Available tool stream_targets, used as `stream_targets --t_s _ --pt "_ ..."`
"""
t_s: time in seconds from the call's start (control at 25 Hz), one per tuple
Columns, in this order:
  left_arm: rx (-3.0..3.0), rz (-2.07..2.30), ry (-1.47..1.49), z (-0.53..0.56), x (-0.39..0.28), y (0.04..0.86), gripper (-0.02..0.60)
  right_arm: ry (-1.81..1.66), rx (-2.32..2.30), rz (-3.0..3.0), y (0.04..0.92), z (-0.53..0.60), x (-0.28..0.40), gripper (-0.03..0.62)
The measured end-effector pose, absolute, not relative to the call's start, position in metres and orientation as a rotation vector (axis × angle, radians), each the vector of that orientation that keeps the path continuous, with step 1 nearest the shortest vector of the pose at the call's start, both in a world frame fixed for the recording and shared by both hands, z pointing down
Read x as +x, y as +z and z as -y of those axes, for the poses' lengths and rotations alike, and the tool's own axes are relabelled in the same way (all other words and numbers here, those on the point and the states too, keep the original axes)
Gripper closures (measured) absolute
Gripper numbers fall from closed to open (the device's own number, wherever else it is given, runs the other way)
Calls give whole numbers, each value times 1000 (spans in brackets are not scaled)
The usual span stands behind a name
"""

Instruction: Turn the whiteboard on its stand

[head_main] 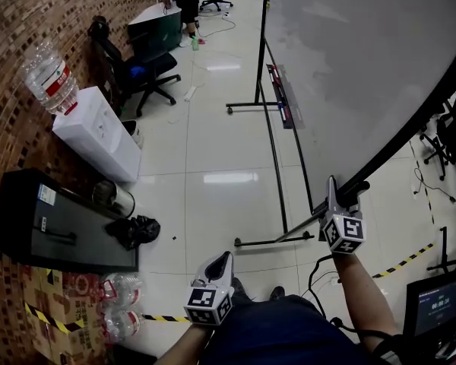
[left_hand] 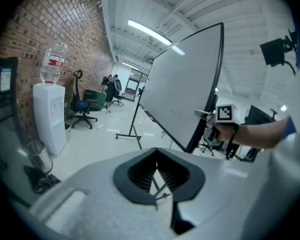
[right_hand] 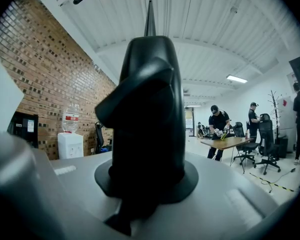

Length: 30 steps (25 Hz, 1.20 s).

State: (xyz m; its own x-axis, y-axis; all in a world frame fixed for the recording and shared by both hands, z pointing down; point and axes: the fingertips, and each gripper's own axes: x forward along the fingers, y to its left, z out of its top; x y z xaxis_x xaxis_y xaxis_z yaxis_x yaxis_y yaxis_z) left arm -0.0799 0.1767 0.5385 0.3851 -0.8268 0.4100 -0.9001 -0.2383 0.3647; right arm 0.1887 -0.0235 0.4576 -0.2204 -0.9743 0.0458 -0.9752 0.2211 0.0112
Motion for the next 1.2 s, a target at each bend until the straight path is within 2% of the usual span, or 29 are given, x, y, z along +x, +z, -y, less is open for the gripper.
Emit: stream_targets --t_s 0.16,0.44,0.8,1.2 --pt "2109 1528 214 -178 -73 529 575 27 1929 2430 460 15 185 507" --pt "2173 1482 266 -206 0 507 575 13 1914 2439 457 -4 181 505" --pt "1957 1574 362 -267 -18 544 575 9 1914 2443 455 -25 188 503" --pt "2053 1483 140 -257 -17 525 575 26 1917 2439 458 -56 217 505"
